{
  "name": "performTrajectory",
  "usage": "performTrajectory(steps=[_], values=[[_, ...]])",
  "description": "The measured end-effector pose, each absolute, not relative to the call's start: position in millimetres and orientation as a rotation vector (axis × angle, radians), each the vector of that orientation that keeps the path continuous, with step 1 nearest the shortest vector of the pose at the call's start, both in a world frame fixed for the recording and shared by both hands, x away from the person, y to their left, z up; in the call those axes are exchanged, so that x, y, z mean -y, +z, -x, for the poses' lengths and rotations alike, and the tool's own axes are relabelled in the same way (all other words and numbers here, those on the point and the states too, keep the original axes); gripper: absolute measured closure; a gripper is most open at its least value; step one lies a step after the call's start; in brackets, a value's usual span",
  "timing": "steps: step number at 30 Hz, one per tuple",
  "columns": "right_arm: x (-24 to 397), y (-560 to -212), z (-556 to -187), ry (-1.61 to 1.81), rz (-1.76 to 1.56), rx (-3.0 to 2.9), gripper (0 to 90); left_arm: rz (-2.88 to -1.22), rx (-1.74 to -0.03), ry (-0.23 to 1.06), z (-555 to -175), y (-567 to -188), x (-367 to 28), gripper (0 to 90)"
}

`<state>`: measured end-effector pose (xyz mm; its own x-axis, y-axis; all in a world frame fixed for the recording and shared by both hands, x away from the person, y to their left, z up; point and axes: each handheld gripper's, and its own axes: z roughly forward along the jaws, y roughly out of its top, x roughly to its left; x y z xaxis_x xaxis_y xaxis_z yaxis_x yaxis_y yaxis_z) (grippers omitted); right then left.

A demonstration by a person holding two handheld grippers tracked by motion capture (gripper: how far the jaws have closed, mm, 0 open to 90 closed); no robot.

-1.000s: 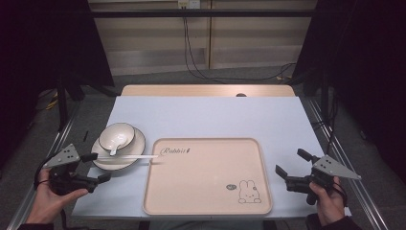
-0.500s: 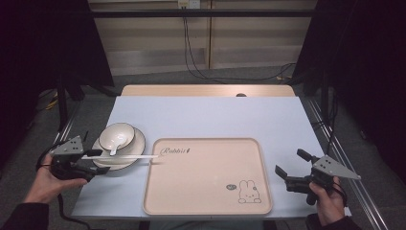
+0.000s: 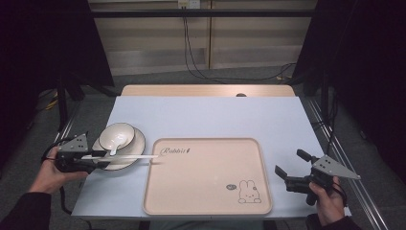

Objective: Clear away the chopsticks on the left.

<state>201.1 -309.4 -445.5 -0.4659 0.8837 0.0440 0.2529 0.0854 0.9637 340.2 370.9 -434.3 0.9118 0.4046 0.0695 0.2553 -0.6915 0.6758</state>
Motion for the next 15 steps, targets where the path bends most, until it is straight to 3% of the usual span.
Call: performTrajectory(steps=[3,15], values=[[309.0,-445.6,-201.1,1.404,-1.121,-1.788,0.4,-2.381,-0.452,0.293,-343.0,-434.5,-370.8,62.8],[308.9,-445.4,-201.0,1.418,-1.119,-1.789,0.4,-2.408,-0.397,0.253,-344.6,-437.9,-361.6,67.3]])
